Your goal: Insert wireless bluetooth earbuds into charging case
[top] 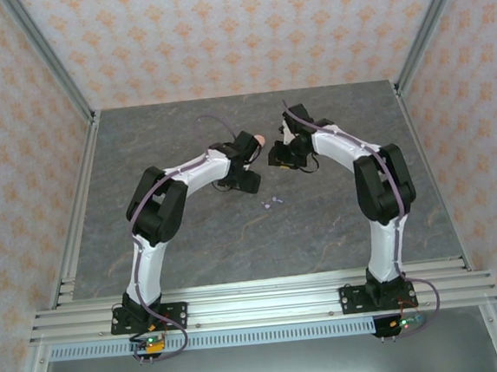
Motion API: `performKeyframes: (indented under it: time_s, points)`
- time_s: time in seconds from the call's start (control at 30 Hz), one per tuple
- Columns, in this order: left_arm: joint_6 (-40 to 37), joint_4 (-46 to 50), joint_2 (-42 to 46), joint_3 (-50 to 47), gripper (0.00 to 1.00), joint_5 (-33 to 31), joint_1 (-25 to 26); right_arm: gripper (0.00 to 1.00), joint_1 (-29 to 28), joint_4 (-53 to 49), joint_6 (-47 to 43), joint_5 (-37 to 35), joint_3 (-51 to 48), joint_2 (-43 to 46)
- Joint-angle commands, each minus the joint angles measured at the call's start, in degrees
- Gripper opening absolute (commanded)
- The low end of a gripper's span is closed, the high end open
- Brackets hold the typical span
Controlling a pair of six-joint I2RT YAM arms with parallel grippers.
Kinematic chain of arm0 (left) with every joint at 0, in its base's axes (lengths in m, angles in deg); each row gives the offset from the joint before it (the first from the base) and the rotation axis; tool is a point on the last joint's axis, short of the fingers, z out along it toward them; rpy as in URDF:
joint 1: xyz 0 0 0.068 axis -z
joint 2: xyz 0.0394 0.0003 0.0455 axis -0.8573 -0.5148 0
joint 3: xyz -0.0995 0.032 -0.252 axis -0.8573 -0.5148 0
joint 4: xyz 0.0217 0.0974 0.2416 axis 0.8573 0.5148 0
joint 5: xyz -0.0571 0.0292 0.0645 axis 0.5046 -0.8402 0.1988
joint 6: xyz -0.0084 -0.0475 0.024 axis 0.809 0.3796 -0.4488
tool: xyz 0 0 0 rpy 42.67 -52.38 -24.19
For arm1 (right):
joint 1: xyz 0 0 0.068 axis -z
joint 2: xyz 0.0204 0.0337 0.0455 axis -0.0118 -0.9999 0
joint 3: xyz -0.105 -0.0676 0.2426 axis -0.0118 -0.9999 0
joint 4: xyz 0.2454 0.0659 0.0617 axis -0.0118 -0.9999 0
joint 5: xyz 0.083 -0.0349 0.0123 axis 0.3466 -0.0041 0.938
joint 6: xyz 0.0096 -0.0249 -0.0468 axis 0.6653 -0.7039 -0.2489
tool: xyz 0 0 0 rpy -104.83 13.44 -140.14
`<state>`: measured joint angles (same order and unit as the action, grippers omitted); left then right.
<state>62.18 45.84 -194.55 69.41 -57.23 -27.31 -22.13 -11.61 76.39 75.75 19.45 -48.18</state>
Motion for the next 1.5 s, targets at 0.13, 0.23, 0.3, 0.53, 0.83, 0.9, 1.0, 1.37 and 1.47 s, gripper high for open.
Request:
performKeyframes:
  time_s: [0.13,0.23,0.3,0.53,0.83,0.9,1.0,1.37,1.47]
  points:
    - [3.3,-4.3,9.0,-8.5,0.76,3.3,-2.4,0.35,-1.0,-3.5,-0.8,3.3,8.7,-7.0]
    - [5.5,-8.3,12.1,-12.5,0.69,7.5,-4.2,0.32,-1.3,-4.7,-1.0,4.5,12.4,-10.2]
    - [7.0,-10.6,14.7,-15.0,0.59,9.0,-4.9,0.29,-1.6,-5.4,-1.2,4.6,14.8,-12.2]
    - [12.5,-13.0,14.6,-18.0,0.16,9.2,-6.6,0.19,-2.9,-8.0,-0.8,4.1,22.8,-18.5]
    - [15.2,-16.0,9.3,-17.0,0.09,13.3,-6.7,0.14,-4.4,-11.5,-0.8,3.5,29.8,-23.8]
    - [15.9,-16.5,8.2,-16.6,0.05,13.8,-6.7,0.14,-4.5,-11.6,-0.9,3.4,29.5,-23.9]
    - [16.7,-16.5,6.7,-15.8,0.02,13.4,-6.7,0.14,-4.5,-11.7,-1.3,3.9,28.9,-23.9]
    - [17.3,-16.8,3.7,-12.7,0.00,14.5,-6.7,0.15,-4.5,-10.4,-3.7,4.6,19.5,-19.4]
    - [17.2,-16.3,2.7,-11.2,0.00,14.6,-6.8,0.15,-4.5,-9.6,-4.1,4.4,16.4,-17.3]
